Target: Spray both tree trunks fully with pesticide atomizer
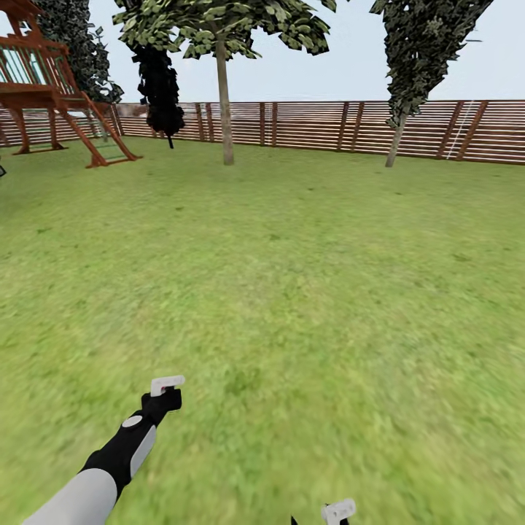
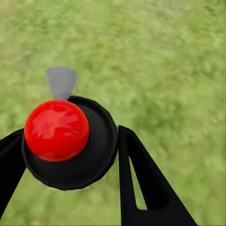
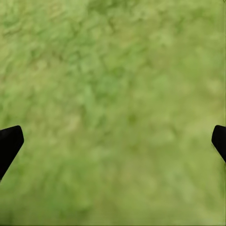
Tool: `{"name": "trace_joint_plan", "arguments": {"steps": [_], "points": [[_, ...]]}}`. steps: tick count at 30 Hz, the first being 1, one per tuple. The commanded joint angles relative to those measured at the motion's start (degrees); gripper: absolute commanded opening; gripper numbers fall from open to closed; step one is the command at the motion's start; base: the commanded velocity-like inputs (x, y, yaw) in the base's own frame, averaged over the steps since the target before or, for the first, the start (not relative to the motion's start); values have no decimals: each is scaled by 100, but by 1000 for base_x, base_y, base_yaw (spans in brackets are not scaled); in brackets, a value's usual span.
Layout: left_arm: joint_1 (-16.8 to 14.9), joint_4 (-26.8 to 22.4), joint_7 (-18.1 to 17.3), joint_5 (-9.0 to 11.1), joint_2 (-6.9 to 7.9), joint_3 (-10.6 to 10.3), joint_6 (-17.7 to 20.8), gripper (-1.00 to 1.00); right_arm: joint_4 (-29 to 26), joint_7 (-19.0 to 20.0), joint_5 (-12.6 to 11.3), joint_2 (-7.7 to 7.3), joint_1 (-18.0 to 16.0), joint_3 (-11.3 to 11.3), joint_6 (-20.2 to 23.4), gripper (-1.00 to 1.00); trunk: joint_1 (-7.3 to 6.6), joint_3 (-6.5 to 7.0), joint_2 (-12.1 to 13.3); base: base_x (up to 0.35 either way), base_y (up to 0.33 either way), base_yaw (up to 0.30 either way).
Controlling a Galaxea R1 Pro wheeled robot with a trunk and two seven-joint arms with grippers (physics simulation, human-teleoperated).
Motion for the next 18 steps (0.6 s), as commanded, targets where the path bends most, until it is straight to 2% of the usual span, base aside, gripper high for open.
{"name": "trace_joint_plan", "arguments": {"steps": [1, 18], "points": [[-1, 0, 0, 2, 0, 3, 0, -100, -1, 0, 1, 0, 0, 0, 0, 100, 0, 0, 0, 338, 0, 0], [0, 5, -1, 2, -1, -2, -3, -100, 1, 0, -2, 0, 0, 0, 0, 100, 0, 0, 0, 338, 0, 0]]}}
